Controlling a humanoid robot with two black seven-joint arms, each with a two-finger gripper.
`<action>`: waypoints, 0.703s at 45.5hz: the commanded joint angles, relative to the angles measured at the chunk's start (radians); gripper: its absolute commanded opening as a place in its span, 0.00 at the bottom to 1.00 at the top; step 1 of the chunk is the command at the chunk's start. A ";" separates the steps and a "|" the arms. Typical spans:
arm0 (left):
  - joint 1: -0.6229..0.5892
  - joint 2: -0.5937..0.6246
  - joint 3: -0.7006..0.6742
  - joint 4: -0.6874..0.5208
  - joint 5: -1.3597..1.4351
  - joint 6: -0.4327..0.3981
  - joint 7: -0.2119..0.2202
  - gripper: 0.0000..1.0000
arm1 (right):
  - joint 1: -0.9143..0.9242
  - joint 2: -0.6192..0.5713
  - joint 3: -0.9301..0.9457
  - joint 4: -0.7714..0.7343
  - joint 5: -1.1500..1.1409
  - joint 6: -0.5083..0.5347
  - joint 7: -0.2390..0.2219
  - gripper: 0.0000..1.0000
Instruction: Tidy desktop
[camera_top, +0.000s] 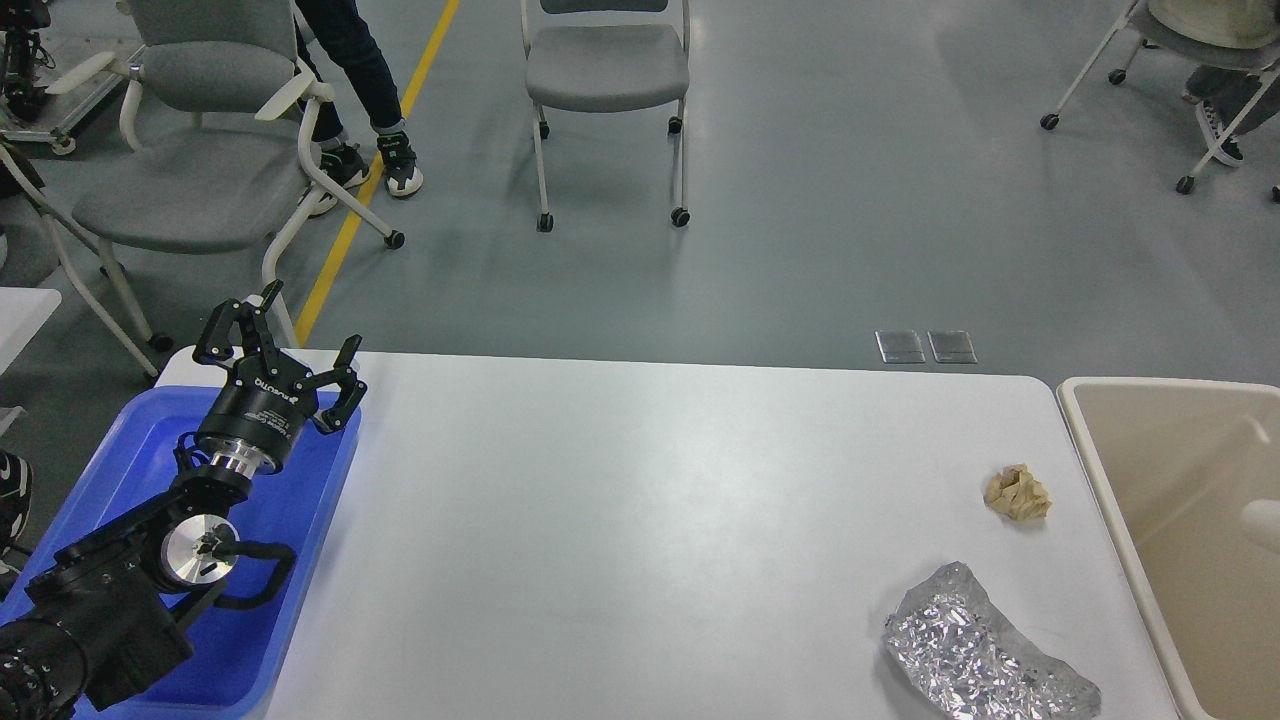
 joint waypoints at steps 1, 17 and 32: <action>0.000 0.000 0.000 0.000 0.000 0.000 0.000 0.98 | -0.036 0.011 0.007 0.000 0.001 -0.006 0.001 0.02; 0.000 0.000 0.000 0.000 0.000 0.000 0.000 0.98 | -0.061 0.025 0.035 0.000 0.058 0.004 0.000 0.88; 0.000 0.000 0.000 0.000 0.000 -0.001 0.000 0.98 | -0.058 0.026 0.035 0.000 0.096 0.003 0.000 1.00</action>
